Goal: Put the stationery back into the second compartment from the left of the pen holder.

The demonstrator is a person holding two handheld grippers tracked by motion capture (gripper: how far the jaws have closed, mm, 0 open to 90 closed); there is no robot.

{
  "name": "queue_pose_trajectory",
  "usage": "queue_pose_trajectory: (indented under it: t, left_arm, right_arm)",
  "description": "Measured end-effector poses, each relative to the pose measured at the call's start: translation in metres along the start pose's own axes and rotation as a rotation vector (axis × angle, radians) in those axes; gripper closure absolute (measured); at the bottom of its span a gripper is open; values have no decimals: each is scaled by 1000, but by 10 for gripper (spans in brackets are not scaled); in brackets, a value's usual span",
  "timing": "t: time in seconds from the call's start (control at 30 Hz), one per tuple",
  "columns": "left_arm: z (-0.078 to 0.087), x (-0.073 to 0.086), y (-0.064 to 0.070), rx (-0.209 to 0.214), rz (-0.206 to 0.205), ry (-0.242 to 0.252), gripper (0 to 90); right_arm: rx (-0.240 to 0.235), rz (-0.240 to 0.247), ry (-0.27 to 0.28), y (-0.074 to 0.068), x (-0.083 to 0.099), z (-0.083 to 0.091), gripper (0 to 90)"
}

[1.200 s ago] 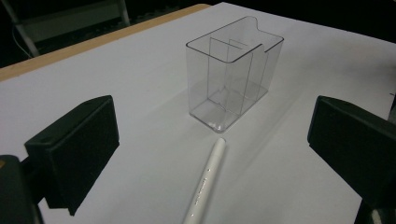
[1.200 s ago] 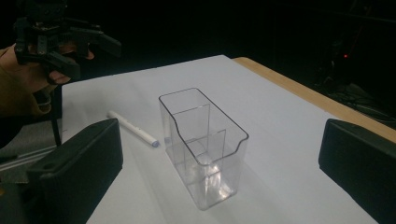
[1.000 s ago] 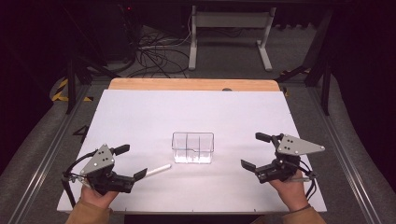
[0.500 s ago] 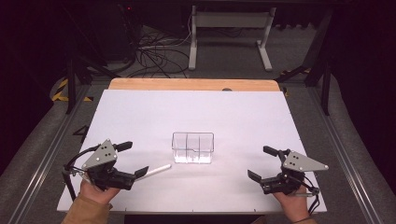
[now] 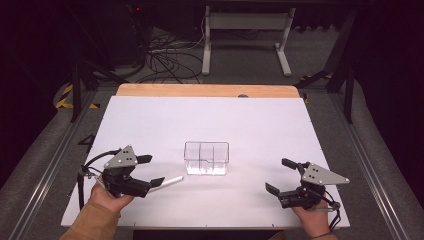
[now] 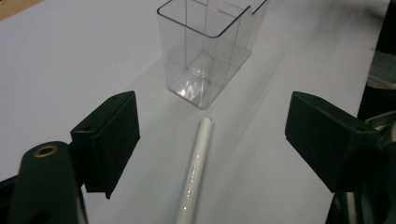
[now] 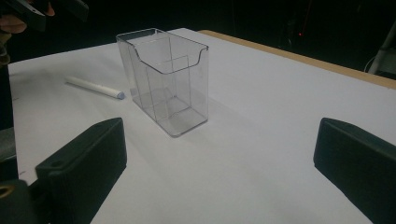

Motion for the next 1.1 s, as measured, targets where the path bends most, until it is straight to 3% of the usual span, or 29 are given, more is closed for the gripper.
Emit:
queue_pose_trajectory:
  t: [0.13,0.3,0.8,1.1]
  left_arm:
    - [-9,0,-1,-3,-23,-49,207]
    - [-18,0,-3,18,-22,-91,225]
    - [-51,8,-6,131,7,-255,325]
    - [-63,13,-9,173,-5,-323,416]
  right_arm:
    - [7,7,-4,1,1,0,31]
    - [12,14,-10,2,2,-1,32]
    - [17,13,-20,4,4,-1,33]
    - [14,14,-30,5,6,-2,33]
Point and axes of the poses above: each handheld gripper's, and its own axes: z roughly backward along the jaws, x roughly out of its underside, y roughly to its right, the point moved 3 cm from there along -z, roughly forward along the jaws, and after that the axes turned 14 degrees about -z, right-handed, at the moved point
